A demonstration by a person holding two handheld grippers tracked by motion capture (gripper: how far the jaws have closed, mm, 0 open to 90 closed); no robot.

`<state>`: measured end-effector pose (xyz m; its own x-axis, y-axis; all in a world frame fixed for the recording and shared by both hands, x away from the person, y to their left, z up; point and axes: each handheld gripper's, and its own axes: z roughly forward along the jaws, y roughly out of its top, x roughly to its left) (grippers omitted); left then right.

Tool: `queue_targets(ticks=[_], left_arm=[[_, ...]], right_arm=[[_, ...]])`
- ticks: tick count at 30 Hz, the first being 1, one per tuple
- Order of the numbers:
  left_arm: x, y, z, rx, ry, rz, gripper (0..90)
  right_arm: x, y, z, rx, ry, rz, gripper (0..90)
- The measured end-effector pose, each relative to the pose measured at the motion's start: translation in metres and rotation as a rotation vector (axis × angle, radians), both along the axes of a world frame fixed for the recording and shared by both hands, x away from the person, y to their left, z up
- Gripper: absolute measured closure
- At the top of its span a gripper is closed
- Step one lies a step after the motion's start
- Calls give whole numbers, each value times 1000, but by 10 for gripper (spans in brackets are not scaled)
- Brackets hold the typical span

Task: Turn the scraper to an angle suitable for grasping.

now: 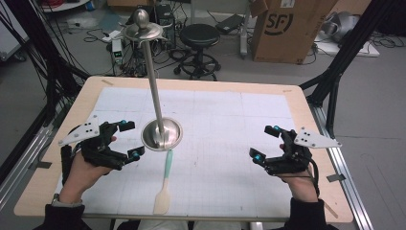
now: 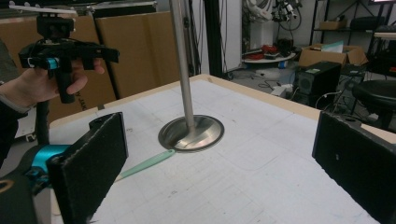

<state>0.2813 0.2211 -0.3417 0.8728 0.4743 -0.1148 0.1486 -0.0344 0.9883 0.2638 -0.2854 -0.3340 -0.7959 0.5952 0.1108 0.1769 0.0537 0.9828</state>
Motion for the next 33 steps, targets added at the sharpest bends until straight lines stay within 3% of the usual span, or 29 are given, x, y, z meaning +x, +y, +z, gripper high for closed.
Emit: queue_targets(ticks=[6,8,10,14,18,23,24,25,27,30,33], left_arm=[[3,-3,-3,10,24,-12,63],[2,-4,-3,-40,18,-50,60],[2,-5,-4,-45,5,-50,32],[0,-11,-4,-1,1,-15,36],[-4,-16,-10,35,-51,-5,293],[-4,-24,-20,58,-9,13,590],[-4,-25,-22,48,12,0,640],[-3,-28,-25,39,55,-55,707],[-4,-30,-26,38,60,-84,817],[-6,-33,-28,50,63,-92,898],[-5,-36,-34,144,92,-57,900]], right_arm=[[0,-4,-3,0,13,-15,22],[1,-5,-4,1,16,-18,22],[1,-6,-4,0,14,-21,22],[1,-6,-4,5,17,-22,22],[1,-5,-4,4,19,-20,22],[1,-6,-5,6,19,-20,22],[0,-6,-4,13,17,-22,22],[0,-6,-4,20,10,-23,22],[0,-7,-2,26,5,-24,22],[0,-8,-2,29,6,-28,22],[1,-8,-3,30,8,-31,22]])
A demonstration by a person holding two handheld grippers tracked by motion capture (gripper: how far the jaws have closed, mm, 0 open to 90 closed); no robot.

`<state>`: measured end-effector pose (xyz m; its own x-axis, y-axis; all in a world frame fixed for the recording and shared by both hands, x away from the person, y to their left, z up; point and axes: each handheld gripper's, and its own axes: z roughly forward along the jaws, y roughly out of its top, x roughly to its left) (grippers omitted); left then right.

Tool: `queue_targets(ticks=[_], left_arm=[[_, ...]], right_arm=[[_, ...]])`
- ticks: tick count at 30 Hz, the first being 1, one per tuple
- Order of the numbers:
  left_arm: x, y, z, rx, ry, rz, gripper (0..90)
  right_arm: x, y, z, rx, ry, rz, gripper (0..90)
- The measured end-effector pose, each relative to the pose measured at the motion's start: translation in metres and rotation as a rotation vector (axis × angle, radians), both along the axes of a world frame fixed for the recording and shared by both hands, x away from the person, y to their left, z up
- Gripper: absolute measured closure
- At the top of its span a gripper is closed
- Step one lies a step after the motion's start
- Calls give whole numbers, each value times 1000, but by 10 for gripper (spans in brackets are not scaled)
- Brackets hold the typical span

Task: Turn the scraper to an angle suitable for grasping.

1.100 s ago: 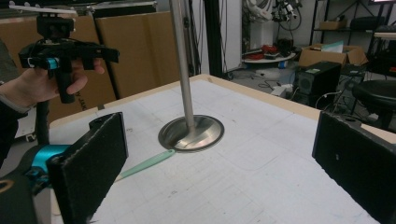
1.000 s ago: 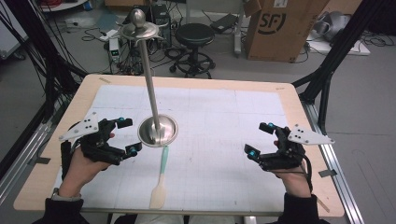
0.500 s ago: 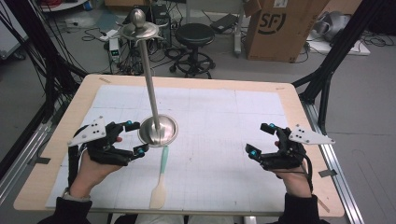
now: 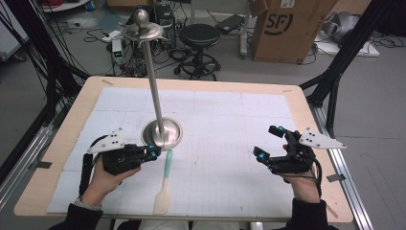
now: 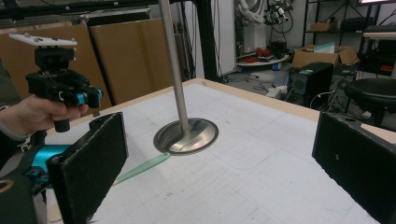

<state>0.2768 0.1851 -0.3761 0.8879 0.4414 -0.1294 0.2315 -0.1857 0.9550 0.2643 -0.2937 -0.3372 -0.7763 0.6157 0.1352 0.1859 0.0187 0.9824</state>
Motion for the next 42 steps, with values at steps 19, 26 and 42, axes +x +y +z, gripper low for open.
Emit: queue_targets(ticks=[19,26,42], left_arm=[[32,-13,-61,244,219,158,899],[39,-15,-66,277,237,183,899],[34,-62,-73,351,206,121,899]], right_arm=[[3,6,-5,-13,20,18,22],[2,5,-6,-11,25,14,22],[0,3,-6,-7,32,9,22]])
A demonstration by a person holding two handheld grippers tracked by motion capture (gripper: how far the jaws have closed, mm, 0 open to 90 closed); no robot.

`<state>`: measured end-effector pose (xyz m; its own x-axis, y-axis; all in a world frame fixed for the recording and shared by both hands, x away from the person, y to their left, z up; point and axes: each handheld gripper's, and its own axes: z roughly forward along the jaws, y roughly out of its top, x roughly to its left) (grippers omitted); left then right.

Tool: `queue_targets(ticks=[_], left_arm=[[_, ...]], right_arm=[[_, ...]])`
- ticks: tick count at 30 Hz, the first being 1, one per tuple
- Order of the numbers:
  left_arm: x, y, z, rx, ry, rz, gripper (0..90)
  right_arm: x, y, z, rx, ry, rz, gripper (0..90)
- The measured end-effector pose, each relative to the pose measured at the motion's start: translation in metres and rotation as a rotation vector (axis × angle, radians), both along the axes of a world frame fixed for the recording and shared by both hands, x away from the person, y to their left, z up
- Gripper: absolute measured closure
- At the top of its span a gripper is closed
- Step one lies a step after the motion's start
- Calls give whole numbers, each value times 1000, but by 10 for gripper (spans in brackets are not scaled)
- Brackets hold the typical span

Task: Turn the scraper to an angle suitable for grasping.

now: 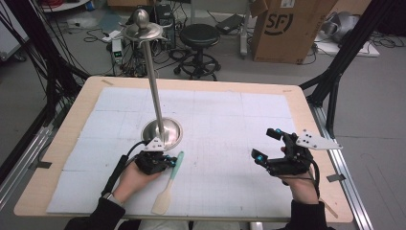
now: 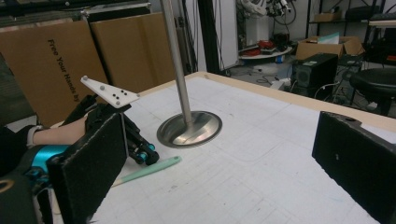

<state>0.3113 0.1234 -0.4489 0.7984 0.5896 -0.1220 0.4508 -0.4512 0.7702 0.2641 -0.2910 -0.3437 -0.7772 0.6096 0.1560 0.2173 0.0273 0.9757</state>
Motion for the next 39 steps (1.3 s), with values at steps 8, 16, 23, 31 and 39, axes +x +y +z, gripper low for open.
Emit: queue_targets(ticks=[8,16,23,31,39], left_arm=[[-17,0,17,-6,-42,-33,899],[-38,-13,15,6,8,-117,899],[-51,-13,11,33,27,-146,900],[-62,-13,7,61,41,-183,900],[-62,-1,9,70,61,-162,900]], right_arm=[[1,-1,-1,-1,2,6,22],[1,-1,1,4,2,10,22],[2,-3,1,12,1,7,22],[2,-6,1,13,0,3,22],[2,-6,0,16,6,3,22]])
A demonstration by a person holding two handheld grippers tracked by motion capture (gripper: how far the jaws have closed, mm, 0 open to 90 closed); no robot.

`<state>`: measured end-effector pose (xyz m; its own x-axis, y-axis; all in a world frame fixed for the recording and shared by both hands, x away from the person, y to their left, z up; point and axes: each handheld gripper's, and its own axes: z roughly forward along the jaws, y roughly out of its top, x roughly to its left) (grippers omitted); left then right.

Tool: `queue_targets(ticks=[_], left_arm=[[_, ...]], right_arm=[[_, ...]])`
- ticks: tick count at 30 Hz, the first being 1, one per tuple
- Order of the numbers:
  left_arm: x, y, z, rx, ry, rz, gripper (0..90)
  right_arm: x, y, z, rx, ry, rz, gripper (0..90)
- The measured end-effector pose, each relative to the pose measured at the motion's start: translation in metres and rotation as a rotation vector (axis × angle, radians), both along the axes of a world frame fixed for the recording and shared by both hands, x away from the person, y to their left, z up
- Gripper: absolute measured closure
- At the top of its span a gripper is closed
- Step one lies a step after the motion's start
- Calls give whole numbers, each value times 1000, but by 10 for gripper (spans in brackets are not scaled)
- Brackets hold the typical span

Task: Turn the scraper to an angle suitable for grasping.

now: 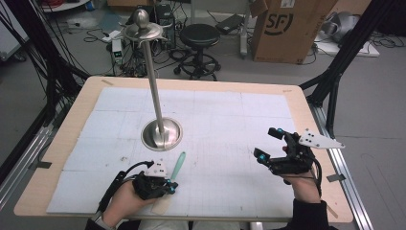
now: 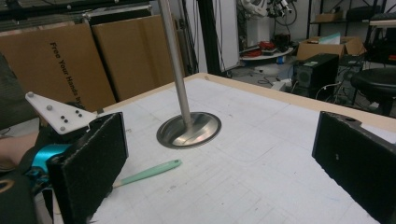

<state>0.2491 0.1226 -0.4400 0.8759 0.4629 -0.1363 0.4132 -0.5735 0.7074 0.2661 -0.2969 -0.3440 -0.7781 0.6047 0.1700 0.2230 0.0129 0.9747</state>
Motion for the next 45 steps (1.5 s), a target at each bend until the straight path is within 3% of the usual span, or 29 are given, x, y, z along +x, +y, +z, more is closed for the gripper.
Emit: queue_targets(ticks=[16,22,27,37,45], left_arm=[[0,22,3,25,14,17,900],[-11,20,3,31,24,-32,900],[-14,25,2,17,28,-32,900],[-8,43,4,44,18,13,900],[2,62,8,9,41,48,900]], right_arm=[[2,0,-3,-1,6,1,22],[2,0,-3,-2,10,-1,22],[2,0,-3,-3,9,0,22],[1,0,-3,-3,4,-6,22],[2,-1,-4,0,5,-14,22]])
